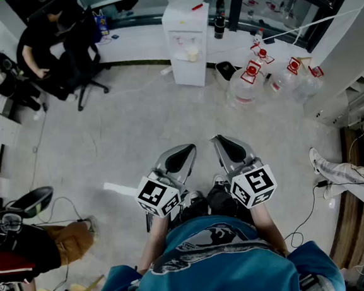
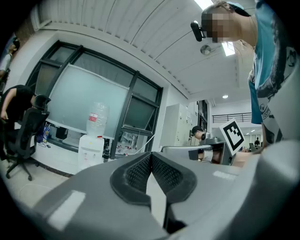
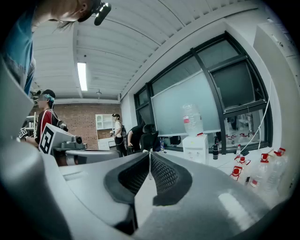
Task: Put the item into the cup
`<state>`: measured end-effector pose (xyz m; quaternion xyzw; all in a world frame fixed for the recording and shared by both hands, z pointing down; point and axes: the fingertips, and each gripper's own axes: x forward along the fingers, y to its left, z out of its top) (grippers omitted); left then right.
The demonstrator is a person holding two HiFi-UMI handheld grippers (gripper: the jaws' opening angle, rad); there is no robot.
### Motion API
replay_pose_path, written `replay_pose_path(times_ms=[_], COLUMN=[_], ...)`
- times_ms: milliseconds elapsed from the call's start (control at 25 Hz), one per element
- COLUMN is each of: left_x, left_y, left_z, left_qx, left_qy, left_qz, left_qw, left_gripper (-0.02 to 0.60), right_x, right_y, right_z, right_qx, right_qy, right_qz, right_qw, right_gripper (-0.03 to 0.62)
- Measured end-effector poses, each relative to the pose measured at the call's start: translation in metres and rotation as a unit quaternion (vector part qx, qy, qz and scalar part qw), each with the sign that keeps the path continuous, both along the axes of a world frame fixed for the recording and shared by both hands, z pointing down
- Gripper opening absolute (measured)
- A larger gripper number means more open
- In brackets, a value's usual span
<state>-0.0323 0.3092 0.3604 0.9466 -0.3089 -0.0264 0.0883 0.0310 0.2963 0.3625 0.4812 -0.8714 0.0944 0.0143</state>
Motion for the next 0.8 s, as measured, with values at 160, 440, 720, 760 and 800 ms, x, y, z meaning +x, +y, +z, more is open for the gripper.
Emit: replay_pose_path(times_ms=[160,440,720,760,800], left_x=[0.006,0.022,0.06,0.065,0.071], left_y=[-0.01,-0.037,-0.068,-0.073,-0.077], left_z=[-0.006,-0.008,-0.009,-0.009,-0.009], left_qx=[0.002,-0.009,-0.009,-0.008,-0.007], left_qy=[-0.005,-0.004,-0.008,-0.009,-0.011], left_qz=[0.003,-0.011,-0.012,-0.013,-0.015], left_qw=[1.0,0.9999,0.9998,0.9998,0.9998], left_gripper=[0.008,0.008,0.008,0.008,0.008], right_x=[0.006,0.024,0.057,0.063,0.069], right_y=[-0.012,-0.044,-0.074,-0.079,-0.083], right_z=[-0.003,-0.005,-0.005,-0.004,-0.003], right_qx=[-0.002,-0.017,-0.015,-0.014,-0.014], right_qy=[-0.004,-0.035,-0.034,-0.035,-0.036], right_qz=[0.001,-0.009,-0.023,-0.023,-0.024], right_qw=[1.0,0.999,0.999,0.999,0.999], right_gripper=[0.012,0.012,0.012,0.012,0.012])
